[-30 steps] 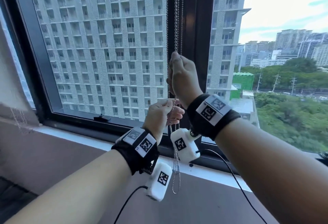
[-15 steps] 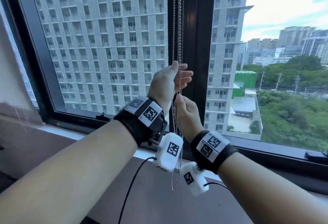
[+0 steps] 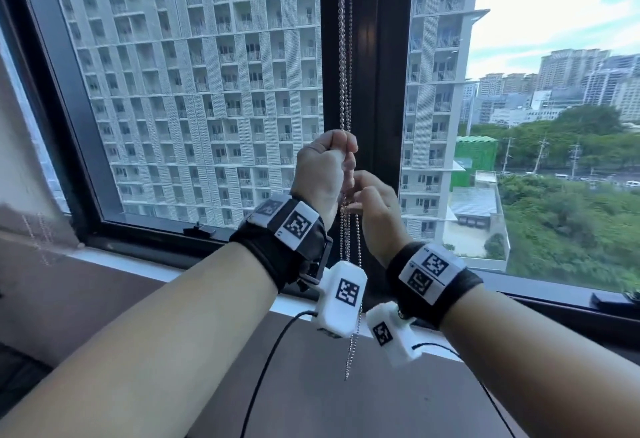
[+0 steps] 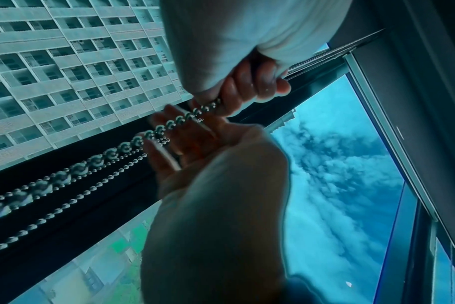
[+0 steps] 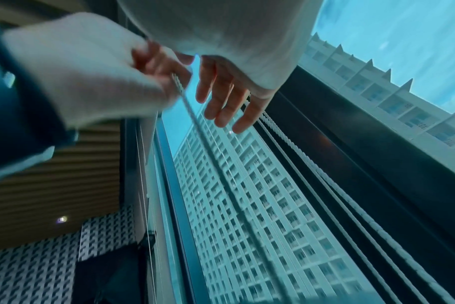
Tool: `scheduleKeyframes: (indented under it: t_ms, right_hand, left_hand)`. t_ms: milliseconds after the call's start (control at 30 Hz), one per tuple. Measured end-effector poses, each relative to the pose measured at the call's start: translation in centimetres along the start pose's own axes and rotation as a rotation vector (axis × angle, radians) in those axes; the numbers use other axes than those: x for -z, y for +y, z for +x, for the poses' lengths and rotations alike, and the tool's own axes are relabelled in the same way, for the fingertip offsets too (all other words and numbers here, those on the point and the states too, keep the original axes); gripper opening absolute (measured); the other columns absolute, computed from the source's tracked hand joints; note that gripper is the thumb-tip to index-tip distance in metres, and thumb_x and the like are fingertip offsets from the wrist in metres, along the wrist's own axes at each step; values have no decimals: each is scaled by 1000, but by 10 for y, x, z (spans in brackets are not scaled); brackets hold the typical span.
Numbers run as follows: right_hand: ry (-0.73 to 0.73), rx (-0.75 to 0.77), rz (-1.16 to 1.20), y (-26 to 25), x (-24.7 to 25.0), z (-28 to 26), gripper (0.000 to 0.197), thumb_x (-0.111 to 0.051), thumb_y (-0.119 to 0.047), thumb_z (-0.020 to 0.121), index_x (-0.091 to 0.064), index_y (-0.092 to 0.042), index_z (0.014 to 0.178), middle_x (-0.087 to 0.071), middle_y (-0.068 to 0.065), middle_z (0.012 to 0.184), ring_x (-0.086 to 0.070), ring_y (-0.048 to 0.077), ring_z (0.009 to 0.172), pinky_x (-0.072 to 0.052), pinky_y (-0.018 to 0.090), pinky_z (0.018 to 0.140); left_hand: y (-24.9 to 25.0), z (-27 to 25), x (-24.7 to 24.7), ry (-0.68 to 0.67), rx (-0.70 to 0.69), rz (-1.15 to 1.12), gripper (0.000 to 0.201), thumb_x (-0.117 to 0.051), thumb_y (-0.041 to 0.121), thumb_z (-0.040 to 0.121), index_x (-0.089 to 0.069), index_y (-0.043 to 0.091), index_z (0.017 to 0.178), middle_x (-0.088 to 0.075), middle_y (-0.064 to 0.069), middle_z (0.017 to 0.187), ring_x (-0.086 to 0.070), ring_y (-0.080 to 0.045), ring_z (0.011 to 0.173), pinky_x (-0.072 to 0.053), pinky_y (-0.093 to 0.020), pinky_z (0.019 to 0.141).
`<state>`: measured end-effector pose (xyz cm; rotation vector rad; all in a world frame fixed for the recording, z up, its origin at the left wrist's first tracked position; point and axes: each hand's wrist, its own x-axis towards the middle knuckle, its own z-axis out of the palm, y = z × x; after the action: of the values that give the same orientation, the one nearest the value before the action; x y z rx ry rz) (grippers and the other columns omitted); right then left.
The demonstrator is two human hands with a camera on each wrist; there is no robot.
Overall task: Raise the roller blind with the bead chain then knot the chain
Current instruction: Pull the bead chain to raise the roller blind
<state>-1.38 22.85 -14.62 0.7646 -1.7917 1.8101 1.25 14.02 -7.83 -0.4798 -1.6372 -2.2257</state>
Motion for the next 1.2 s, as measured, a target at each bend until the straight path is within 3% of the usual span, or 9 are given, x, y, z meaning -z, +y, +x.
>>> scheduleKeyframes:
  t_ms: [200,400,500,567,700,833,967,1133,1200]
  right_hand:
    - [37,71,21,-50,-1,41,34,-40,-20,88,-66,0,96,-63,9,76,-60,11,68,-50,22,59]
    - [-36,26,105,-85,-15,69,34,-37,-19,101,-61,4,106,-58,14,73,-55,20,58,-47,30,51]
    - [-56,-51,130,-85,-24,72,36,-35,-26,105,-60,-6,88,-46,1,56,-37,12,41,-32,23,40]
    - [-23,-39,117,-77,-32,70,39,-36,-28,104,-47,-15,70,-35,-5,49,-28,9,36,-24,21,37]
    - [45,-1,160,-75,-39,66,34,-37,-23,103,-39,-12,71,-28,0,55,-25,6,36,-21,18,35]
    - [46,33,165,-76,-38,64,33,-36,-22,103,-36,-15,71,-26,0,56,-23,7,40,-21,19,36]
    - [46,22,195,-74,-34,62,33,-35,-21,104,-40,-11,73,-24,1,56,-22,4,37,-20,17,35]
    - [81,51,69,-56,-30,54,41,-37,-28,102,-35,-20,61,-32,-2,53,-29,8,40,-26,23,40]
    - [62,27,98,-45,-28,46,41,-38,-28,102,-39,-17,62,-39,-6,48,-35,10,40,-29,23,42]
  left_hand:
    - [-13,-11,12,9,33,17,40,-39,4,95,-54,17,60,-38,2,51,-28,-7,39,-21,-21,40]
    - [-34,-27,27,-5,113,67,40,-36,-6,91,-53,15,63,-40,8,47,-25,-7,42,-13,-26,47]
    - [-46,-35,32,0,88,112,46,-37,-6,92,-54,19,57,-44,2,60,-29,-8,47,-22,-20,48]
    - [-50,-39,32,-27,89,96,53,-37,-7,93,-56,22,53,-46,2,60,-29,-8,49,-22,-22,52]
    - [-49,-43,32,-76,123,76,58,-39,-1,96,-63,23,49,-46,4,50,-35,-11,49,-27,-25,54]
    - [-49,-46,39,-76,162,52,48,-40,11,99,-69,20,62,-64,-2,62,-58,-14,57,-47,-27,62]
    - [-51,-39,42,-33,172,69,41,-36,29,101,-64,2,111,-74,-13,92,-70,-20,83,-51,-35,80]
    - [-34,-20,40,-8,98,130,54,-38,47,95,-62,5,118,-71,-15,111,-67,-26,105,-50,-42,94]
    - [-21,-13,34,9,82,124,51,-36,46,94,-66,8,112,-72,-16,111,-68,-22,104,-52,-39,93]
